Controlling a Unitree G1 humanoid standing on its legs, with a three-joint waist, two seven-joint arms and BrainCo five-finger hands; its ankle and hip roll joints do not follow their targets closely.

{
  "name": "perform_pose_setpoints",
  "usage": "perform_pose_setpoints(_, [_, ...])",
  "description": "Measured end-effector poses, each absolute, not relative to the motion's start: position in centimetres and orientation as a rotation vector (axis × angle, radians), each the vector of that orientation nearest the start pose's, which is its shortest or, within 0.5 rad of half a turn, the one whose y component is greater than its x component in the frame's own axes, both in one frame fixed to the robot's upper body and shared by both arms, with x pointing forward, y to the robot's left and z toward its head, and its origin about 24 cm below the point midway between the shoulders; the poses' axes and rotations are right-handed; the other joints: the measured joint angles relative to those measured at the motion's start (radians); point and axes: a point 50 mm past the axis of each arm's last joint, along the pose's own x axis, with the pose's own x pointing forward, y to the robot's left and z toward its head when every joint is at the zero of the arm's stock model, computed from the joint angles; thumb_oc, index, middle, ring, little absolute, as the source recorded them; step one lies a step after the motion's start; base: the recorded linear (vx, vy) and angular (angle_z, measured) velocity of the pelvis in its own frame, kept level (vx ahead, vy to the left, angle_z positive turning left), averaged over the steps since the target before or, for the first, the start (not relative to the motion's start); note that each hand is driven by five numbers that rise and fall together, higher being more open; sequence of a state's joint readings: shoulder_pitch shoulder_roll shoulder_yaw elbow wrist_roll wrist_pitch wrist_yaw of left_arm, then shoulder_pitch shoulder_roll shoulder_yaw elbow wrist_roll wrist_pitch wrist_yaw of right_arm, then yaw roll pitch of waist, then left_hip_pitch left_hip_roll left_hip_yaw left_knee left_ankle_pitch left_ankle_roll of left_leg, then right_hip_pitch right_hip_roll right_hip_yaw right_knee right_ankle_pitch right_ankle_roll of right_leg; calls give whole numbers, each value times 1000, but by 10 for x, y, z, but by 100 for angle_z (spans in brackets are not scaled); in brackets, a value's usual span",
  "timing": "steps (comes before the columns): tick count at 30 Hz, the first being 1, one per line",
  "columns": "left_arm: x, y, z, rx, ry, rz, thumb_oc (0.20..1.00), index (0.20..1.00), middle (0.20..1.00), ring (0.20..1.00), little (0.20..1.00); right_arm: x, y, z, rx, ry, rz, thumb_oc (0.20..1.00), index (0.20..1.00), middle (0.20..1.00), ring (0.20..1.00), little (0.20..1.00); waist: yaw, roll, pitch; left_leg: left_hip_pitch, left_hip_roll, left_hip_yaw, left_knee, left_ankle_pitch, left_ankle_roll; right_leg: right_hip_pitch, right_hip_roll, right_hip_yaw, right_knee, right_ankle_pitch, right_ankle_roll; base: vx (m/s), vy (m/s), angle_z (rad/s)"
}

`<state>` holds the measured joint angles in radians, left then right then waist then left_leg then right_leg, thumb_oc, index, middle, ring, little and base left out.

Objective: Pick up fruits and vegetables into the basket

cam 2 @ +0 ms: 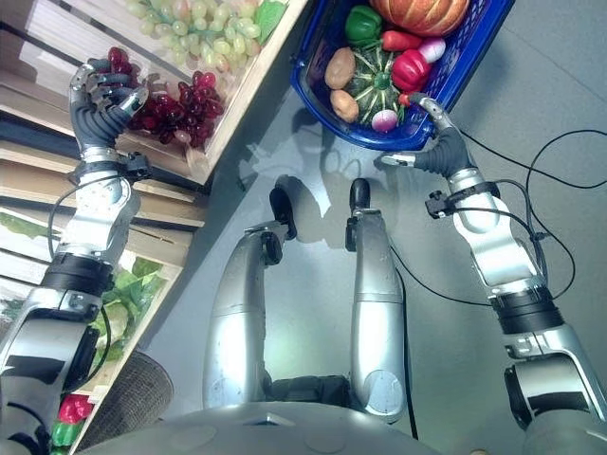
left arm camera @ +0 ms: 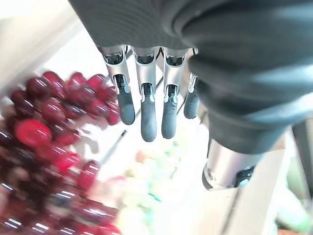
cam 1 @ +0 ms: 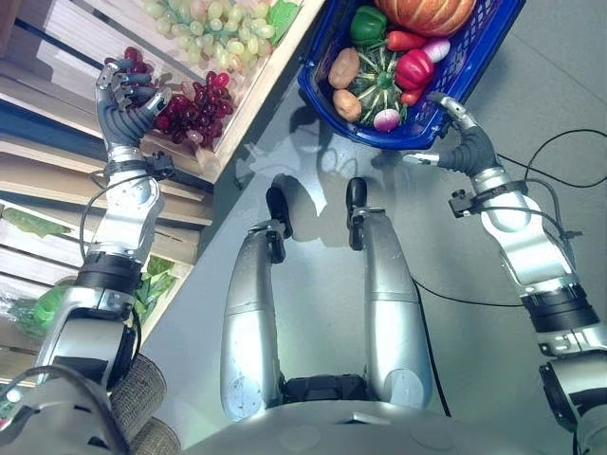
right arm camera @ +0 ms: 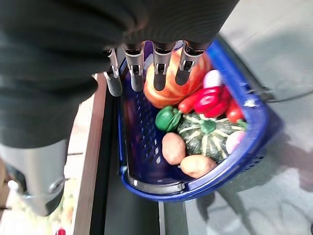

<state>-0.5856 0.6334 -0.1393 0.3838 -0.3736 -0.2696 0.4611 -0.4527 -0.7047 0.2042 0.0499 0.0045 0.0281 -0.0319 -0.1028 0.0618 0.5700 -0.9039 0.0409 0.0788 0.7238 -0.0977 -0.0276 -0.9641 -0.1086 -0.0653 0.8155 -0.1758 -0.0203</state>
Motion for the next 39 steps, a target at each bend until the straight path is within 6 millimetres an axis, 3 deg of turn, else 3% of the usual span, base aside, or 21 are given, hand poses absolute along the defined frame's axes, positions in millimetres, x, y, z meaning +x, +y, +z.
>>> perform_pose_setpoints(5, [339, 242, 207, 173, -567, 331, 200, 200, 200, 200, 200, 329, -193, 186, -797, -325, 135, 1000, 1000, 1000, 1000, 1000, 16, -1, 1, 32, -4, -5, -8, -2, 2, 39, -2, -3, -15, 0, 0, 0, 0, 0])
perform_pose_setpoints(8, [340, 243, 212, 334, -562, 359, 203, 203, 203, 203, 203, 332, -188, 189, -813, -325, 149, 1000, 1000, 1000, 1000, 1000, 23, -1, 1, 44, -5, -6, -15, -2, 2, 54, -2, -5, -23, 0, 0, 0, 0, 0])
perform_pose_setpoints(10, [342, 249, 215, 534, -535, 414, 931, 931, 931, 931, 931, 332, -186, 193, -813, -331, 148, 1000, 1000, 1000, 1000, 1000, 27, -1, 1, 44, -5, -6, -15, -2, 2, 53, -2, -4, -24, 0, 0, 0, 0, 0])
perform_pose_setpoints(11, [342, 254, 215, 646, -516, 448, 1000, 1000, 1000, 1000, 1000, 332, -187, 194, -806, -332, 151, 1000, 1000, 1000, 1000, 1000, 27, -1, 1, 44, -5, -6, -15, -3, 3, 53, -2, -4, -25, 0, 1, 0, 0, 0])
perform_pose_setpoints(17, [343, 265, 222, 1157, -483, 580, 1000, 1000, 1000, 1000, 1000, 330, -199, 195, -808, -317, 125, 1000, 1000, 1000, 1000, 1000, 18, -1, 1, 37, -4, 4, -14, -8, 6, 41, 0, 4, -29, 1, 2, 4, 19, -3])
perform_pose_setpoints(20, [348, 267, 219, 1259, -424, 591, 1000, 1000, 1000, 1000, 1000, 326, -204, 189, -796, -320, 116, 1000, 1000, 1000, 1000, 1000, 8, -1, 1, 36, 0, 18, -14, -18, 9, 33, 6, 19, -31, 1, 6, 4, 33, -13])
perform_pose_setpoints(28, [353, 273, 191, 1351, -272, 535, 1000, 1000, 1000, 1000, 1000, 314, -218, 179, -696, -363, 64, 1000, 1000, 1000, 1000, 1000, -42, -1, 1, 23, 14, 47, -12, -35, 9, 6, 21, 44, -41, 7, 6, 11, 16, -12])
perform_pose_setpoints(34, [357, 271, 184, 1314, -237, 527, 1000, 1000, 1000, 1000, 1000, 307, -224, 189, -634, -447, 18, 1000, 1000, 1000, 1000, 1000, -46, -1, 1, 23, 18, 67, -13, -40, 11, -8, 25, 64, -37, 7, 7, 8, 2, -7])
perform_pose_setpoints(39, [358, 263, 161, 1250, -183, 450, 1000, 1000, 1000, 1000, 1000, 306, -225, 187, -597, -455, -9, 1000, 1000, 1000, 1000, 1000, -48, -1, 1, 20, 19, 68, -20, -40, 11, -15, 27, 69, -38, 4, 12, 0, 0, -1])
